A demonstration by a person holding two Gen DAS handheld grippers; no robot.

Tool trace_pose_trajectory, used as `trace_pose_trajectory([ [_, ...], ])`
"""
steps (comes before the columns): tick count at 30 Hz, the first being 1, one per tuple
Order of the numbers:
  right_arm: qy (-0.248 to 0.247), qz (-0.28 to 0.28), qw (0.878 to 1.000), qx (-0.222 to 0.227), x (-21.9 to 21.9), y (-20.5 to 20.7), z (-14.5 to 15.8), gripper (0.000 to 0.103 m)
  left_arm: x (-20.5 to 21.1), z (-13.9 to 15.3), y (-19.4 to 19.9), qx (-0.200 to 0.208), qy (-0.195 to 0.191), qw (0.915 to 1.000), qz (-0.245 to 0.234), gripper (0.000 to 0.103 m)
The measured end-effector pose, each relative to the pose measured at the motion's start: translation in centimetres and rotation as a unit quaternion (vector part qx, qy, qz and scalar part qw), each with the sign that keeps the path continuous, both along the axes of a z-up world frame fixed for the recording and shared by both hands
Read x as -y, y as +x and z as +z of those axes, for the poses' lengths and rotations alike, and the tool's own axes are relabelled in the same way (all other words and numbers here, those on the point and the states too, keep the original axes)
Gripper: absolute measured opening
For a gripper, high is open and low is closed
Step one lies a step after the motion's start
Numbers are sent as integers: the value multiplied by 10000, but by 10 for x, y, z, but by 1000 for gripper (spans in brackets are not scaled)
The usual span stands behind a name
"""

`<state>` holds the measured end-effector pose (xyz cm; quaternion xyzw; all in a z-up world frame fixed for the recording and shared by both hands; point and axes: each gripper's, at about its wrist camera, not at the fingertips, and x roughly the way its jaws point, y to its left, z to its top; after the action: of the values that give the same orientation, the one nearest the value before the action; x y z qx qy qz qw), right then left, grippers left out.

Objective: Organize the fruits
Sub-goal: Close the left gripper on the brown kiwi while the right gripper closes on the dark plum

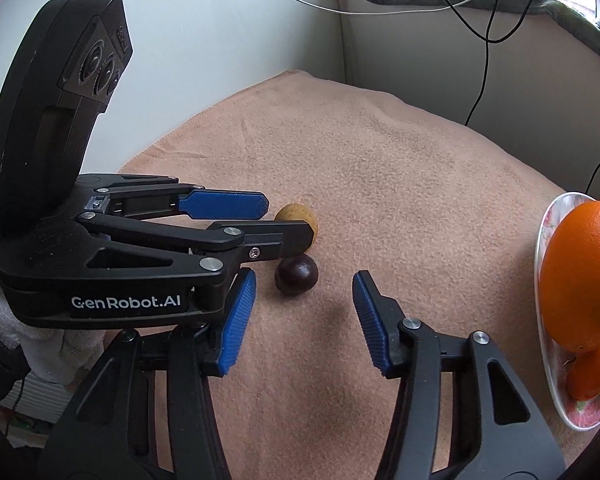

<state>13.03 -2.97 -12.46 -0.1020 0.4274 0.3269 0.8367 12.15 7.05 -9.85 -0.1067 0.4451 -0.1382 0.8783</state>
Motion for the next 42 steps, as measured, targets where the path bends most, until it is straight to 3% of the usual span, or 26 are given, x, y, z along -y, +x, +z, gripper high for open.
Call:
trace_pose_trajectory([
  [11,-30,23,9999,-93,-13,11,-6,45,-1,-8,12,-109,-176,9997,-102,27],
  [22,-114,83,9999,-95,-20,14,-6,25,0,-6,9,-25,8,9999,-130,27],
  [33,0,-8,10000,23,-10,5,4,25,-7,6,-1,136,45,9999,-24,27],
  [42,171,-193,9993,274,24,-12,25,25,9,27,-2,373,124,9991,-131,27],
])
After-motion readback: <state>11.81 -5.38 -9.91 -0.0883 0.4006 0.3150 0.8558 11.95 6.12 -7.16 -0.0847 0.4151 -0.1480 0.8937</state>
